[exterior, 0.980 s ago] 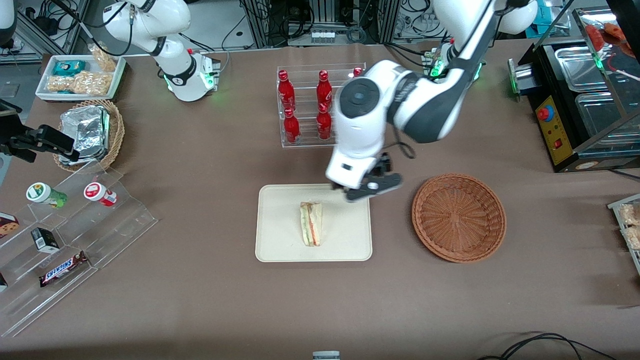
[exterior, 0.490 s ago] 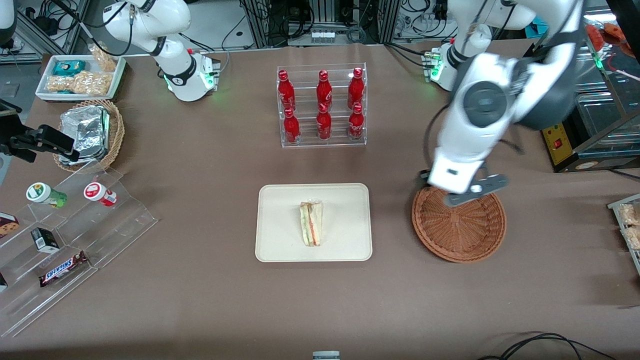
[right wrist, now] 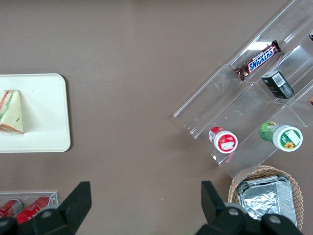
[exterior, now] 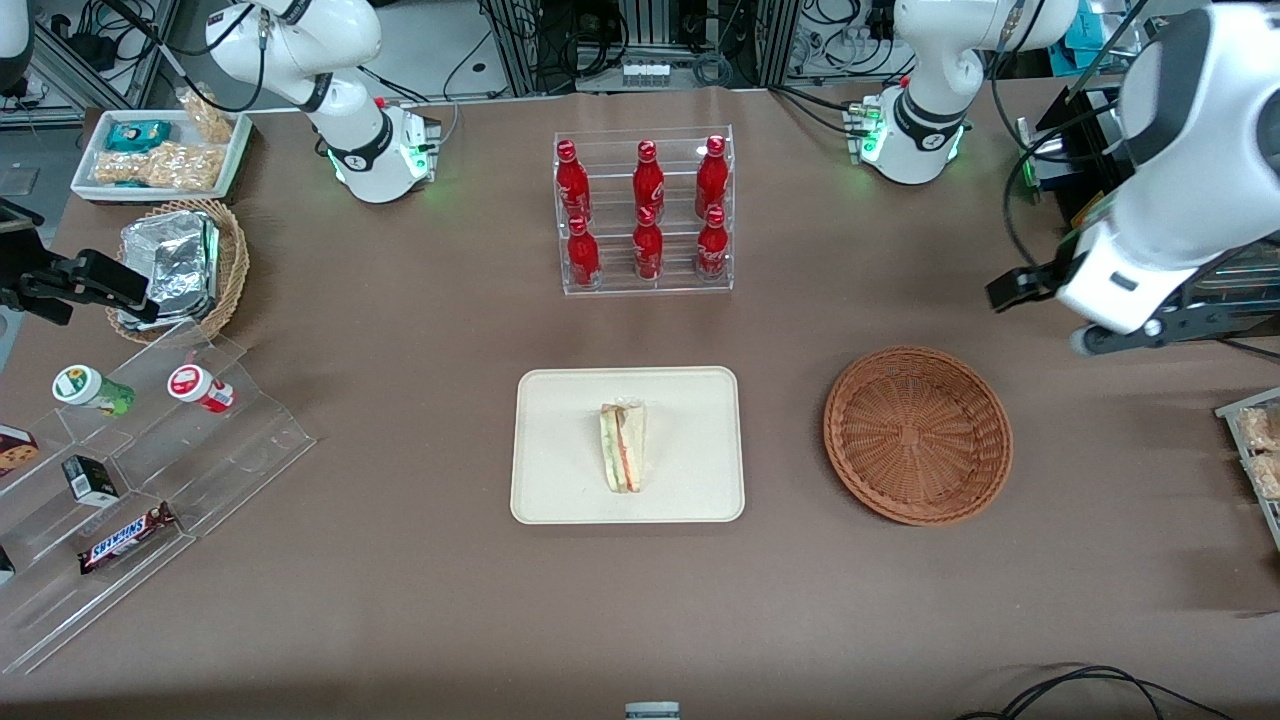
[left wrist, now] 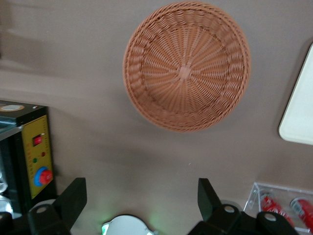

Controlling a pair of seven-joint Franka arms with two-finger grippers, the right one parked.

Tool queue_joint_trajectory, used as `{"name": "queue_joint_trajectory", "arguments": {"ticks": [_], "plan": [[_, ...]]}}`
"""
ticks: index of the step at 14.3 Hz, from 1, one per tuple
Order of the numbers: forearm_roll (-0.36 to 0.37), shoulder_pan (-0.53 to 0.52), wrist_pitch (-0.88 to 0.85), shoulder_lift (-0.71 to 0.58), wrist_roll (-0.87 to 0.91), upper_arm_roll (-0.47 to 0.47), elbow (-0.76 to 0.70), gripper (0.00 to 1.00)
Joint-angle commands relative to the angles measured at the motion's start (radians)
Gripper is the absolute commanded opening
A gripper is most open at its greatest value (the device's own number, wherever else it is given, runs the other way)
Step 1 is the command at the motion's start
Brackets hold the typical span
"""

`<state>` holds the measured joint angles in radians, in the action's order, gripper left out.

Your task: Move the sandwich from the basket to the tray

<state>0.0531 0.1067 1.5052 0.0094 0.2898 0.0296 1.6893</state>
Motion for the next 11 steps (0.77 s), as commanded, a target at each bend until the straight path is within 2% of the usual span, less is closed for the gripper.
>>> {"name": "queue_joint_trajectory", "arguments": {"ticks": [1, 4, 9, 11], "plan": [[-0.01, -0.067, -0.051, -0.028, -0.049, 0.021, -0.034, 1.0], [-0.016, -0.177, -0.049, -0.029, -0.086, 0.101, -0.063, 1.0], [-0.021, -0.196, -0.04, -0.003, -0.1, 0.07, -0.169, 1.0], [-0.054, -0.202, -0.04, -0.006, -0.1, 0.05, -0.177, 1.0]]}}
